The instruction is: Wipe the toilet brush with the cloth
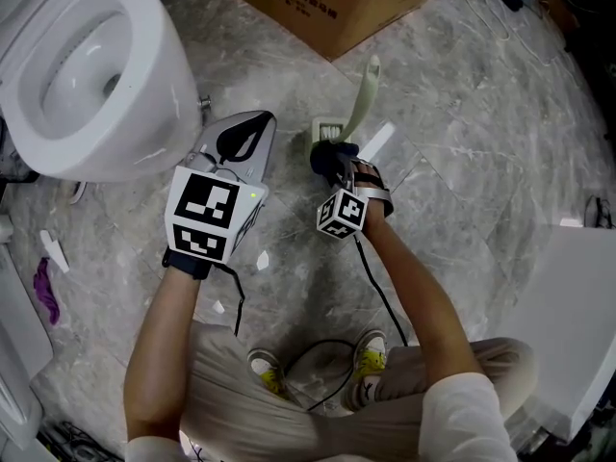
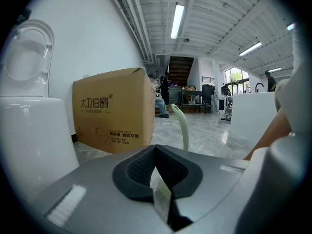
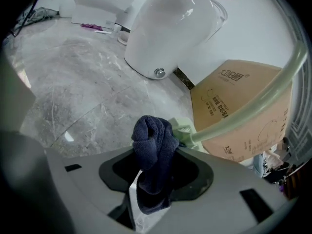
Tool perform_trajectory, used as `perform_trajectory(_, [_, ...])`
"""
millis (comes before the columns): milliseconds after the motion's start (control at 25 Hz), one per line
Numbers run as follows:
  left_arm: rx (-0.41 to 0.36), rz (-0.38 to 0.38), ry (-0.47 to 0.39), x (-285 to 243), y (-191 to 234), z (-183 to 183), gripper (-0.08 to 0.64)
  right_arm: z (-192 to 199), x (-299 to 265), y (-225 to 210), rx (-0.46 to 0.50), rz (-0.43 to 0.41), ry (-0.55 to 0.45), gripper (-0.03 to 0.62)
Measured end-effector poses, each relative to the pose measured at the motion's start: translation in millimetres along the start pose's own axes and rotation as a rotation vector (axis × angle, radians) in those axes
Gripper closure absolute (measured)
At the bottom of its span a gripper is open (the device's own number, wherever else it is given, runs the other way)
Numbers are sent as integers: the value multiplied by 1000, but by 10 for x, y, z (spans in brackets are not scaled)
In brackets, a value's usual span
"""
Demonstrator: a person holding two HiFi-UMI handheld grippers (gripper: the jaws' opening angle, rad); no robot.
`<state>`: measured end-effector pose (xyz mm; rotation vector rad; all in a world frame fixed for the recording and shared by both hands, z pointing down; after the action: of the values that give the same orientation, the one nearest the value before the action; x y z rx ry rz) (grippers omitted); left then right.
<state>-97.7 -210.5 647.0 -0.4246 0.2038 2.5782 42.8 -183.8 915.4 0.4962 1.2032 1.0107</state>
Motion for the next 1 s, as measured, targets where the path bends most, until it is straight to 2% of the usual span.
perform_trajectory(120, [6,5,-1,-8,4,9,560,-61,103,-13,-19,31,-54,413])
perform_trajectory(280, [5,6,2,-21,3,19,560,-307,267,-78,-16,91,-217,413])
perform_trajectory(400, [6,5,4,-13,3,41,560,-463,300,-156,-96,124,-270,413])
perform_trajectory(600, [3,5,12,17,15,55,560,-438,129,-267,-212,130,-213,411])
perform_trajectory(1000, [3,7,6,49,1,22,560,-155,43,-182,-323,39,-92,414])
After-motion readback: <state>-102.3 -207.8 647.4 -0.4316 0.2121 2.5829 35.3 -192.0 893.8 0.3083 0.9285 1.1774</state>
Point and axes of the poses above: the fingertips, and each gripper's own axes: x backward along the fingers, y to its left, z out of its underside, the point moved 3 cm from there along x, backward along the fingers, and after that the axes turned 15 degrees about z, right-handed, at the moved point
